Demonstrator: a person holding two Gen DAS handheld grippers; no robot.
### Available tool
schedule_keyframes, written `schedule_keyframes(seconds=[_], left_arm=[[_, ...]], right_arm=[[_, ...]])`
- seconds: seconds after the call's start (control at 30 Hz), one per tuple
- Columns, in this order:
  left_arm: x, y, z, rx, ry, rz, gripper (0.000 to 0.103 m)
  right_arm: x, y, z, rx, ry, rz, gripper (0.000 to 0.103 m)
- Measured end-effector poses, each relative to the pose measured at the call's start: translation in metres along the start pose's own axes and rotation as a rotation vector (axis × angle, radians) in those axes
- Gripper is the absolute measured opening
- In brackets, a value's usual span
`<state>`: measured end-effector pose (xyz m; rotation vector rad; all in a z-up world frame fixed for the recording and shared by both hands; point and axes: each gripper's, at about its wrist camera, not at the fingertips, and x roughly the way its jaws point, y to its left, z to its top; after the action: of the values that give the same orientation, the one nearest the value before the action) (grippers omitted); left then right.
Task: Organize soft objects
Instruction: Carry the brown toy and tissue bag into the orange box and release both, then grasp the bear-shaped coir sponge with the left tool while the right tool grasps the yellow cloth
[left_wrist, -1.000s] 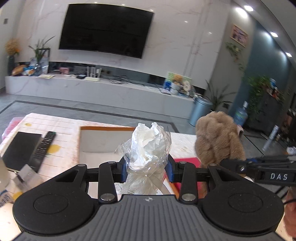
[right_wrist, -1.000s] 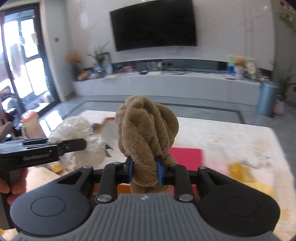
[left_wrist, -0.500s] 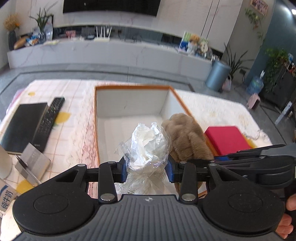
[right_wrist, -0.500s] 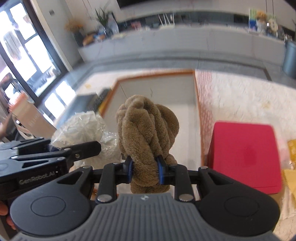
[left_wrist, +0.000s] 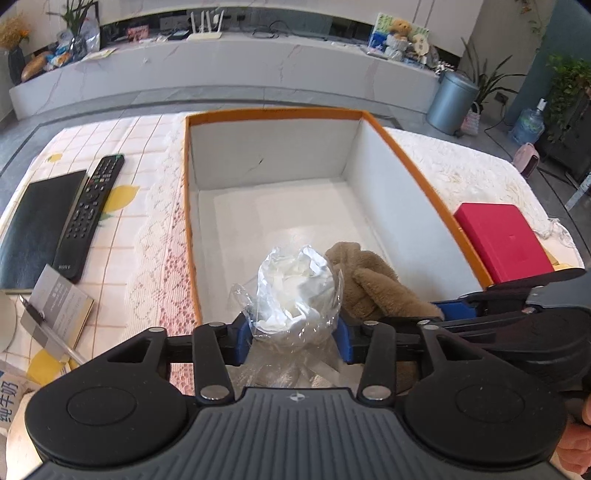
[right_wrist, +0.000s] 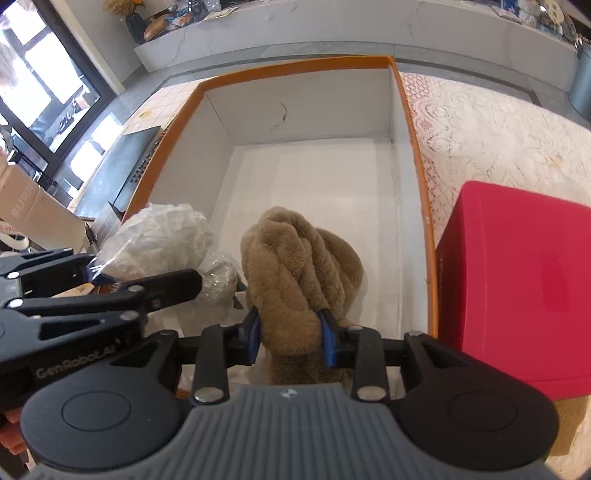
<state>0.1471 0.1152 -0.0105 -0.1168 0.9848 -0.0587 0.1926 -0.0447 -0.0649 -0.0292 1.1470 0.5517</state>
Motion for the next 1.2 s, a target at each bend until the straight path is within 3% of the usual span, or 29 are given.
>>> schedule_keyframes(seconds=[0.2, 0.27, 0.33, 0.4, 0.57, 0.73, 0.9, 1.03, 1.2], left_arm=[[-0.008, 0.004, -0.001, -0.029, -0.007, 0.000, 0.060], [-0.013, 0.007, -0.002, -0.049, -0.018, 0.000, 0.069], [-0.018, 0.009, -0.002, -0.062, -0.035, -0.003, 0.077], [-0.024, 0.012, -0.002, -0.084, -0.045, -0.023, 0.079], [-0.044, 0.002, -0.006, -0.091, -0.107, -0.032, 0.079], [-0.071, -0.013, -0.013, -0.083, -0.230, -0.029, 0.077], [-0.093, -0.032, -0.023, -0.067, -0.347, -0.046, 0.076], [-0.096, -0.056, -0.032, -0.011, -0.368, -0.093, 0.076], [-0.090, -0.089, -0.039, 0.059, -0.340, -0.181, 0.071]], right_arm=[[-0.005, -0.001, 0.000, 0.000, -0.012, 0.009, 0.036], [-0.011, -0.001, -0.002, 0.004, -0.023, 0.011, 0.039], [-0.020, -0.002, -0.004, 0.000, -0.046, -0.012, 0.051], [-0.030, -0.004, -0.006, -0.004, -0.074, -0.019, 0.057], [-0.059, -0.006, -0.019, -0.017, -0.142, -0.023, 0.068], [-0.094, -0.005, -0.040, -0.048, -0.253, -0.093, 0.074], [-0.136, -0.015, -0.077, -0.065, -0.443, -0.134, 0.081], [-0.162, -0.029, -0.112, -0.084, -0.568, -0.178, 0.089], [-0.174, -0.056, -0.142, -0.049, -0.518, -0.241, 0.089]])
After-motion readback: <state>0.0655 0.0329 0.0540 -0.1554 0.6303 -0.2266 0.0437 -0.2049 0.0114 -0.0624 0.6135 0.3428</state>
